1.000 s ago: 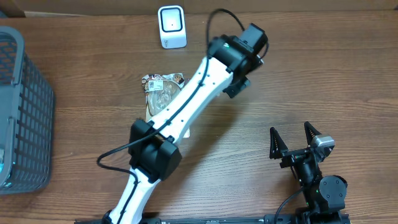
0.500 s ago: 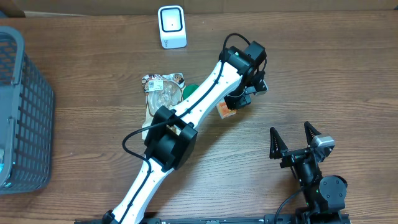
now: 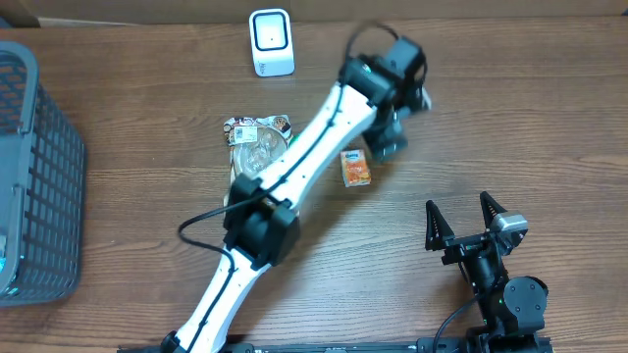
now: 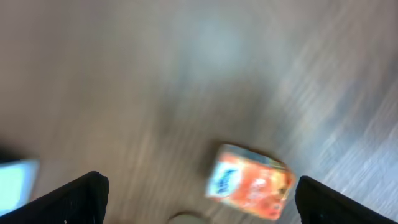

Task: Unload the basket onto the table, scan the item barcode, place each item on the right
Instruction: 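Carry the orange box right of the jar and release it, then move the left gripper into the basket and grasp the teal Kleenex pack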

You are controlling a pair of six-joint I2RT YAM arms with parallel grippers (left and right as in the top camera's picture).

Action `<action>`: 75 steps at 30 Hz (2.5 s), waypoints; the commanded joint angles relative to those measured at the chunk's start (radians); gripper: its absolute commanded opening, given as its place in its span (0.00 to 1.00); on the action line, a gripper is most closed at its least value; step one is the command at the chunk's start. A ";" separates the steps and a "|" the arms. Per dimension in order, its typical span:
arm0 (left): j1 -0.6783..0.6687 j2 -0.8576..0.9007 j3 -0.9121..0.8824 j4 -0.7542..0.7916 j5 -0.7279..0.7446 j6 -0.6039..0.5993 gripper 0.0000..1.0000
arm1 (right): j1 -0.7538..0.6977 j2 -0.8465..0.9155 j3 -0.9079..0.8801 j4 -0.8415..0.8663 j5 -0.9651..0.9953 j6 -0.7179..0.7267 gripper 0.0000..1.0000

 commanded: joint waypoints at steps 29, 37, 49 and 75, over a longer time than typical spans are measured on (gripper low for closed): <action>1.382 -0.547 -0.106 -0.335 -0.127 -0.829 0.59 | -0.002 -0.011 -0.010 0.005 -0.005 0.004 1.00; 1.513 -0.506 -0.443 -0.131 -0.128 -0.899 0.83 | -0.002 -0.011 -0.010 0.005 -0.005 0.004 1.00; 1.536 -0.337 -0.658 0.108 -0.291 -0.868 0.81 | -0.002 -0.011 -0.010 0.005 -0.005 0.004 1.00; 1.542 -0.195 -0.662 0.242 -0.361 -0.868 0.66 | -0.002 -0.011 -0.010 0.005 -0.005 0.004 1.00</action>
